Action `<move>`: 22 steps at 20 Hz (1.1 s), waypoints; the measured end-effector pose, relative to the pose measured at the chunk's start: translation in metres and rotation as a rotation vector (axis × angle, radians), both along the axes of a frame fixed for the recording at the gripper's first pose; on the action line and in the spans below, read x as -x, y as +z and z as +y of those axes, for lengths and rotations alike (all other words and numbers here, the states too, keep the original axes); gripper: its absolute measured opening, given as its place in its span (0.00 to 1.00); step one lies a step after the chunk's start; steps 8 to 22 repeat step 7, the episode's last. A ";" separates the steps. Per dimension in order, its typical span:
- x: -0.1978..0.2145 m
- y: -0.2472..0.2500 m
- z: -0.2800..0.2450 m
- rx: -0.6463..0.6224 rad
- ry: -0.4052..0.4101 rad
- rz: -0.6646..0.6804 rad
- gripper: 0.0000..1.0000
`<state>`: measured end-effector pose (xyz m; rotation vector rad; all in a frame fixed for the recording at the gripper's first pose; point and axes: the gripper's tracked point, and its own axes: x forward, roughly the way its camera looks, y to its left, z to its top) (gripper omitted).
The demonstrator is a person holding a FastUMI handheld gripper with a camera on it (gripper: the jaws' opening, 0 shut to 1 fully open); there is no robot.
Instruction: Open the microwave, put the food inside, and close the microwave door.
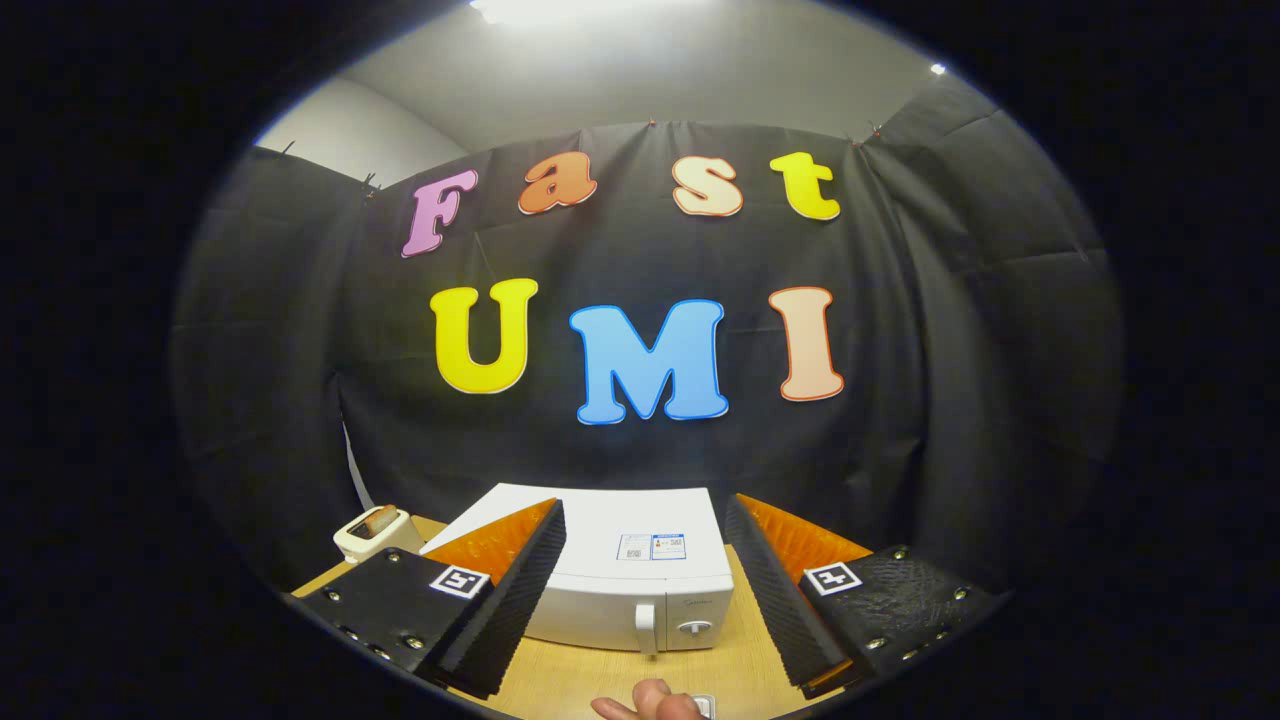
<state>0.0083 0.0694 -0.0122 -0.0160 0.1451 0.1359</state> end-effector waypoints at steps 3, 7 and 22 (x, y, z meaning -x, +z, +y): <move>0.004 0.019 -0.014 0.007 -0.035 -0.018 0.99; 0.007 0.028 -0.025 0.019 -0.060 -0.036 0.99; 0.007 0.028 -0.025 0.019 -0.060 -0.036 0.99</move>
